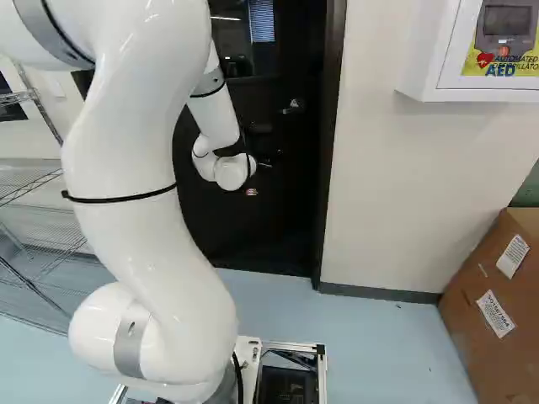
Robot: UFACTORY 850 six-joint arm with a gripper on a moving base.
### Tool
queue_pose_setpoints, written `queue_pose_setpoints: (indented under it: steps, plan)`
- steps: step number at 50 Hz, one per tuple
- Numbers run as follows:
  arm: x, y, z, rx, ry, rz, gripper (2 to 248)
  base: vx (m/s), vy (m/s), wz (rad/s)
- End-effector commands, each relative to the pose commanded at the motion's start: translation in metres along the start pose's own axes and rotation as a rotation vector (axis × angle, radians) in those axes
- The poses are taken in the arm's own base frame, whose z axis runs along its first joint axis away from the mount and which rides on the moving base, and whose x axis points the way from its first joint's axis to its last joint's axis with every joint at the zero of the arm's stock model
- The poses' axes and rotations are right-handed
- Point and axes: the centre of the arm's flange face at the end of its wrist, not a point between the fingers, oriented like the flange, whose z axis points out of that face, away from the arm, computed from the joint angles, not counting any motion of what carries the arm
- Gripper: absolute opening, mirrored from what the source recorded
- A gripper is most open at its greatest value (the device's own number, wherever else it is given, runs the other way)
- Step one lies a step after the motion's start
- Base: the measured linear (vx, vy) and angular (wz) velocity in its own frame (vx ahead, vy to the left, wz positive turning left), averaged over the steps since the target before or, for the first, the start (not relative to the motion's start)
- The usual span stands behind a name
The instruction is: Open the door and move inside
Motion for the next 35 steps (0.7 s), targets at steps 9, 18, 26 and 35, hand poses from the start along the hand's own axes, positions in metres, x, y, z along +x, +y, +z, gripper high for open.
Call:
queue_pose_setpoints:
  steps: [9,18,26,35]
  plan:
    - [-0.003,0.001,-0.018,0.0,-0.007,0.0,247,0.0,0.0,0.0]
    - [-0.005,0.002,-0.037,0.0,-0.014,-0.001,247,0.0,0.0,0.0]
    - [-0.008,0.003,-0.053,0.0,-0.018,-0.001,247,0.0,0.0,0.0]
    - [-0.011,0.005,-0.071,-0.001,-0.023,-0.001,247,0.0,0.0,0.0]
